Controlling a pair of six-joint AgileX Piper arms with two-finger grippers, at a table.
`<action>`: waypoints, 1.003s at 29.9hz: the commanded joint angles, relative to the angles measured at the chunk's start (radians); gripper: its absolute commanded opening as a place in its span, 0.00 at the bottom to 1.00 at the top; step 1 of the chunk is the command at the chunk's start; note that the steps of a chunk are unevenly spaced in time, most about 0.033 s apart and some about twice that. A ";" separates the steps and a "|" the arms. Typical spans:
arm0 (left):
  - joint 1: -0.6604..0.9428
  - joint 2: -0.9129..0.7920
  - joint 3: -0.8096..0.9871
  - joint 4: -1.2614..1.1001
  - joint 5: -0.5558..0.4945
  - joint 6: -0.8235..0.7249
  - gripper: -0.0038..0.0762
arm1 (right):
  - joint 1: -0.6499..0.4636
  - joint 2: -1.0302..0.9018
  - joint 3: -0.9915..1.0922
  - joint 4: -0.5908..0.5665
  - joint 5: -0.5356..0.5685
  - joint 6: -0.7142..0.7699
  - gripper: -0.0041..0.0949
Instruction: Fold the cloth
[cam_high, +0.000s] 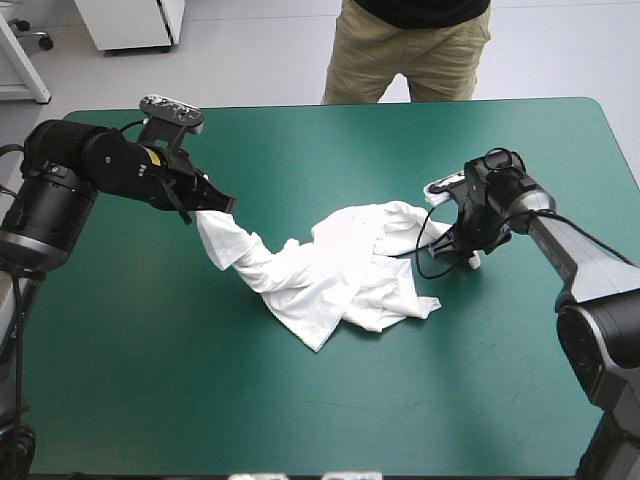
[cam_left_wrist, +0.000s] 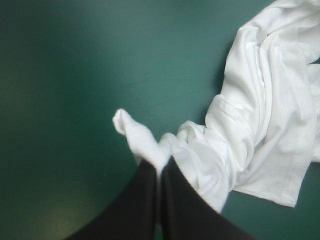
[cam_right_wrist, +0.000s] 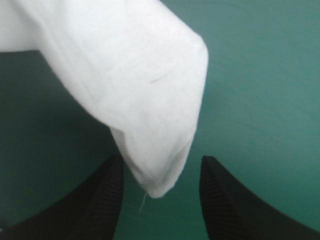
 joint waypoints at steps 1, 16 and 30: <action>-0.006 -0.033 -0.035 -0.005 0.032 0.003 0.04 | -0.006 -0.006 -0.024 0.021 -0.022 -0.023 0.49; -0.006 -0.035 -0.035 0.041 0.022 0.003 0.04 | -0.006 0.024 -0.032 -0.005 -0.050 -0.004 0.03; -0.006 -0.081 -0.110 0.308 0.033 -0.054 0.04 | -0.006 -0.414 -0.074 0.292 0.151 -0.123 0.02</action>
